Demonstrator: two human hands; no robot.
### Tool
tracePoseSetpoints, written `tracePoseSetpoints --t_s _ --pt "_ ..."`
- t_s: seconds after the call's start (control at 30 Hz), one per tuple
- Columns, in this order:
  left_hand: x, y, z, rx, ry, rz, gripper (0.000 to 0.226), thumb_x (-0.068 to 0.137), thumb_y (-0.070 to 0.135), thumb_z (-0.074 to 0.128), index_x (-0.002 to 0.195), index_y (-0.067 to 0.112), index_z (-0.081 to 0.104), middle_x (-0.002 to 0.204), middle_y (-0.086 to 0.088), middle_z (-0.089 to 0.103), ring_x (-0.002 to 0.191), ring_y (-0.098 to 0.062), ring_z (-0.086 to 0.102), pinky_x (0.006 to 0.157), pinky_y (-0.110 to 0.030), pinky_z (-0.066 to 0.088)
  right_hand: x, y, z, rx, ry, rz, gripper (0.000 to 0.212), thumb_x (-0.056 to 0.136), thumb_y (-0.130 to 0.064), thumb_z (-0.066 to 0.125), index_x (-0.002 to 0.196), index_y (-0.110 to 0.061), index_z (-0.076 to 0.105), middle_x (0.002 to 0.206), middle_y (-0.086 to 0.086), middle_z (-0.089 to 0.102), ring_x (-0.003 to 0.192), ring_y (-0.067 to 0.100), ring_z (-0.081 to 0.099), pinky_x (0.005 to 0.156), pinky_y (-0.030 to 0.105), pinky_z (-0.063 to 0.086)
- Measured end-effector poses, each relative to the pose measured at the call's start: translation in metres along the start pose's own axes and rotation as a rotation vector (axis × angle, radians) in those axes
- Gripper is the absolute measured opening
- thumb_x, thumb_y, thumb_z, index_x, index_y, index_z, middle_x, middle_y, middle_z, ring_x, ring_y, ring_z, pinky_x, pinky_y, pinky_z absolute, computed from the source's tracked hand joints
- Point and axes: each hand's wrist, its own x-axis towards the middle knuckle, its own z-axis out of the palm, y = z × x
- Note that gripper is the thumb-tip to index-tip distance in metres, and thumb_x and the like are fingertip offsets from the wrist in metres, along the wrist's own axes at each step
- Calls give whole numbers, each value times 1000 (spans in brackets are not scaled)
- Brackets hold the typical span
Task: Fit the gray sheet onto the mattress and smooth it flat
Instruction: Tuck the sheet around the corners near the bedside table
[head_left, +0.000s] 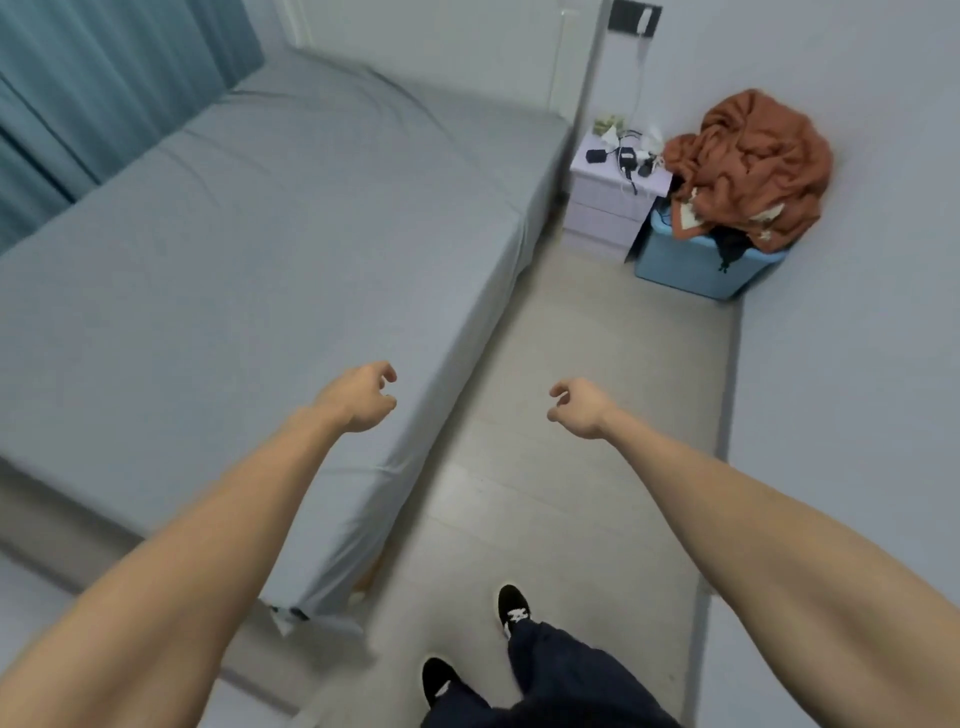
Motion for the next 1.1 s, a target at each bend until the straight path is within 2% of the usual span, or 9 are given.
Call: tracePoseSetpoints --t_s 0.2,0.27,0.37,0.5,0.63,0.73,0.83,0.97,1.1 --pt "-45 18 35 -169 135 -213 43 90 20 57 132 18 51 134 -5 58 118 -26 56 100 -38 45 20 -14 -5 -251 -97 -285 51 92 -19 57 141 -10 49 142 10 53 130 28 51 109 36 40" --pt "-55 28 41 -218 166 -244 43 91 20 57 133 18 51 134 -5 57 119 -26 56 101 -40 45 29 -21 -4 -301 -83 -363 51 91 -21 58 140 -10 50 141 10 54 130 29 50 109 36 41" --pt "-97 40 71 -303 249 -413 42 90 21 56 132 18 52 131 -4 59 117 -25 57 101 -42 46 39 -24 6 -432 -183 -529 51 91 -25 60 140 -13 50 139 11 56 130 30 50 109 40 41" --pt "-168 49 113 -384 336 -705 41 88 20 59 128 19 55 123 -4 64 111 -25 60 98 -39 48 43 -27 14 -547 -333 -695 53 90 -25 59 141 -13 49 140 13 55 128 30 51 108 37 42" --pt "-191 71 133 -472 375 -859 41 88 17 59 128 16 55 121 -7 64 108 -26 61 94 -40 51 49 -28 2 -575 -390 -757 53 91 -23 59 142 -13 48 140 13 54 126 29 54 105 35 44" --pt "-152 108 128 -468 366 -865 44 88 18 58 132 16 54 125 -7 62 112 -27 59 96 -37 48 66 -25 -27 -580 -366 -810 54 89 -24 60 141 -15 48 141 11 54 128 29 52 106 37 43" --pt "-76 143 102 -458 371 -809 44 88 20 56 132 19 52 124 -5 62 114 -28 58 99 -36 46 100 -22 -77 -565 -295 -767 55 87 -29 59 140 -21 48 139 8 55 124 29 55 102 40 47" --pt "54 200 49 -442 330 -611 44 87 23 53 131 22 51 119 0 63 112 -25 58 96 -39 47 178 -9 -185 -438 -164 -558 56 84 -31 60 138 -20 52 134 11 59 122 30 56 103 39 47" --pt "166 237 9 -373 247 -473 45 88 24 52 133 24 49 124 2 60 116 -23 55 97 -38 46 244 7 -276 -331 -57 -402 49 85 -29 62 133 -16 58 130 9 63 123 29 56 102 36 46"
